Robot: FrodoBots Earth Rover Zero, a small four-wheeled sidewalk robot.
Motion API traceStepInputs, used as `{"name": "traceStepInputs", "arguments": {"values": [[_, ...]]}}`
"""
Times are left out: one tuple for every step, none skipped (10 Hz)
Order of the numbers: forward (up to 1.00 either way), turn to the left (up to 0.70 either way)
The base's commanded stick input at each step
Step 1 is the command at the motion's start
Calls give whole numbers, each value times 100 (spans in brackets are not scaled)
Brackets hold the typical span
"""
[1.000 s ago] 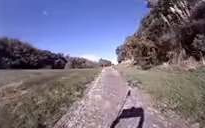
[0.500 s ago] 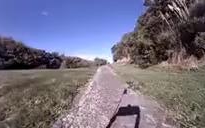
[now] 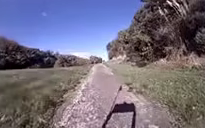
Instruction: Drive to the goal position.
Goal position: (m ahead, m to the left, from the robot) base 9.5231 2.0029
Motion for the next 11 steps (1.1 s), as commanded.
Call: {"name": "traceStepInputs", "arguments": {"values": [[100, 1], [100, 1], [100, 1], [100, 1], [100, 1], [100, 1], [100, 1], [100, 1], [100, 1], [100, 1], [100, 1]]}}
